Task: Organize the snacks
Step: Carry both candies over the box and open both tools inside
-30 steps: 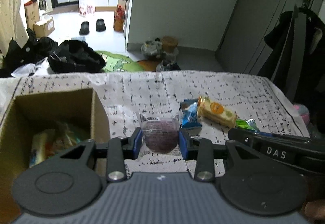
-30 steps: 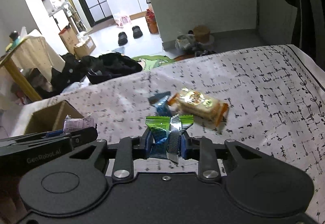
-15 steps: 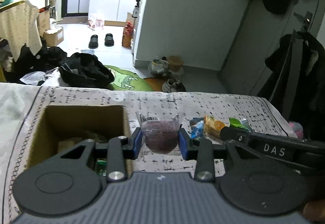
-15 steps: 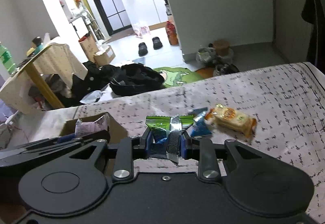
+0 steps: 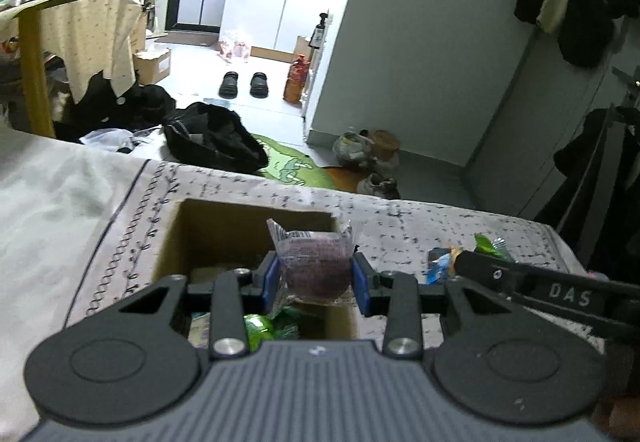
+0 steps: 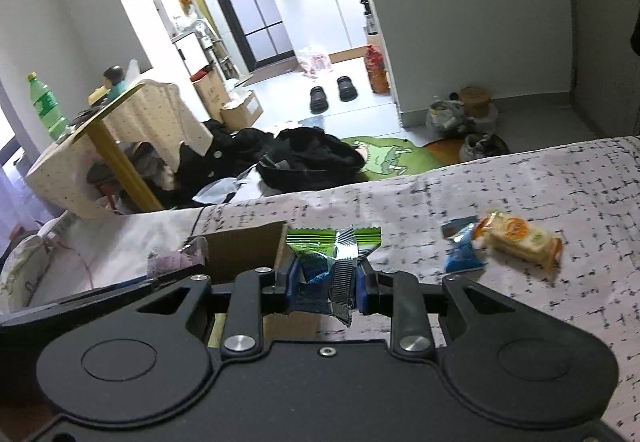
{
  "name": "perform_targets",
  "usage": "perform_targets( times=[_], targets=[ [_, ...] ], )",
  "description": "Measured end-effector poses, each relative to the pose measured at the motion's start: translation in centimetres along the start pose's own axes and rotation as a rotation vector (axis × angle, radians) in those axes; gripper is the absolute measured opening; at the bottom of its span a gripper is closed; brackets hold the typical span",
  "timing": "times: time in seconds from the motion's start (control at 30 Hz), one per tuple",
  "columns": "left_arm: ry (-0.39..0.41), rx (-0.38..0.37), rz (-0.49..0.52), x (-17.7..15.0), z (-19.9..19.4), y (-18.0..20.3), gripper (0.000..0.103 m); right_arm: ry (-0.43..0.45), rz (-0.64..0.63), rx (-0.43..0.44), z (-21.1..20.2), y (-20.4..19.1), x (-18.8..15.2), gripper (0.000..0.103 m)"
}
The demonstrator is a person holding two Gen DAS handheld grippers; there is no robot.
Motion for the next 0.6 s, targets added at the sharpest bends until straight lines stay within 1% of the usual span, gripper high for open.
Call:
perform_targets(
  times=[0.1, 0.17, 0.37, 0.6],
  targets=[
    [-0.018, -0.001, -0.014, -0.7, 0.1, -1.0, 0.037, -0.018, -0.003, 0.023, 0.3, -1.2, -0.4, 0.027],
    [-0.019, 0.011, -0.023, -1.1, 0.1, -1.8, 0.037, -0.026, -0.014, 0.034, 0.5, -2.1, -0.6, 0.027],
    [-0.033, 0.016, -0.072, -2.0, -0.2, -4.1, 0.037, -0.048, -0.038, 0.071, 0.8, -4.6, -0.9, 0.027],
    [-0.072, 0.028, -0.088, -3.5, -0.6, -6.3, 0.037, -0.070, -0.066, 0.094, 1.5, -7.1, -1.9, 0.027]
  ],
)
Point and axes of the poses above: each gripper's, at about its wrist camera, not at the fingertips, and z roughly the way its jaws point, y to its right, x to its top, the point moved 10 cm from there along z, roughly the way its jaws point, and after that the axes turned 11 degrees about -z, right-handed, at the moved point
